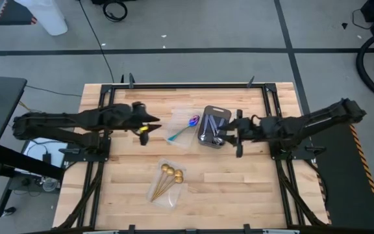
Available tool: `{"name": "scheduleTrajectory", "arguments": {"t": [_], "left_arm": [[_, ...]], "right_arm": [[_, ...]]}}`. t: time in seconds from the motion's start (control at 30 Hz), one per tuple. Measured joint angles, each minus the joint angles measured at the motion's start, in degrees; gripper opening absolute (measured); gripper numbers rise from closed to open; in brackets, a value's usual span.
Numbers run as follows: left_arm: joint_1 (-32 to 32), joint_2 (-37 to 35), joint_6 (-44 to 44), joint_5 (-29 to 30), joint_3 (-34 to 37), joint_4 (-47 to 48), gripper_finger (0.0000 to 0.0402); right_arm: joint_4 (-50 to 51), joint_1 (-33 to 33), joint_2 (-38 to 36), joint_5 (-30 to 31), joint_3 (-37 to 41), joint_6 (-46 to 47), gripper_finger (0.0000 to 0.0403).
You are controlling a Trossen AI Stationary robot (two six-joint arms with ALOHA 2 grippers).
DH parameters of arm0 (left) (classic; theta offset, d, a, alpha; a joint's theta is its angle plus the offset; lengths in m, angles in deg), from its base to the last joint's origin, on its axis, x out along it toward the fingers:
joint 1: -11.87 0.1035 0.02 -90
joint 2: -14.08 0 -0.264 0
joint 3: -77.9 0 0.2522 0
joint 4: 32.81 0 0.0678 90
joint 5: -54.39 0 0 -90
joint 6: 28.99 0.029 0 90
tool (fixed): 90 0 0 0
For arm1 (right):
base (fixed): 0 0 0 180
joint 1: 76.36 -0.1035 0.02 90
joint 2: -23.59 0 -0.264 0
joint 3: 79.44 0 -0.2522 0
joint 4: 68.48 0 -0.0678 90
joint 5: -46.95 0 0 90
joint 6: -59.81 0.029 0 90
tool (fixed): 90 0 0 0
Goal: Sort silverware by color (type)
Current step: Return to home position
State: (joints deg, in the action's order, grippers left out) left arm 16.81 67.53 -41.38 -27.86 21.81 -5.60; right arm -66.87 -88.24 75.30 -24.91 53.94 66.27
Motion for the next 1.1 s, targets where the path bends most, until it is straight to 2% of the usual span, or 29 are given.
{"name": "scheduleTrajectory", "arguments": {"t": [0.23, 0.4, 0.63, 0.87, 0.93, 1.1], "left_arm": [[-0.08, -13.59, -2.42, 0.46, 9.04, -1.58, 0.0144], [-0.08, -21.02, 0.82, 1.82, 12.53, -2.8, 0.0144], [-0.06, -30.17, 4.12, 3.0, 17.65, -3.93, 0.0144], [-0.06, -38.92, 4.29, 3.15, 24.29, -7.29, 0.0144], [-0.06, -41.07, 4.07, 3.15, 26.78, -9.5, 0.0144], [-0.06, -45.01, 3.74, 3.16, 30.81, -11.76, 0.0144]], "right_arm": [[-2.02, 2.26, -12.44, -1.04, 7.05, -1.31, 0.0136], [-2.15, 5.3, -21.7, -0.69, 11.63, -2.29, 0.0126], [2.34, 9.16, -36.26, -1.34, 15.71, -2.38, 0.0118], [6.43, 9.94, -49.37, -0.85, 21.23, -1.93, 0.011], [6.28, 9.96, -51.74, 0.5, 23.27, -2.05, 0.0109], [3.65, 10.1, -51.14, 3.32, 26.05, 0.19, 0.0107]]}}
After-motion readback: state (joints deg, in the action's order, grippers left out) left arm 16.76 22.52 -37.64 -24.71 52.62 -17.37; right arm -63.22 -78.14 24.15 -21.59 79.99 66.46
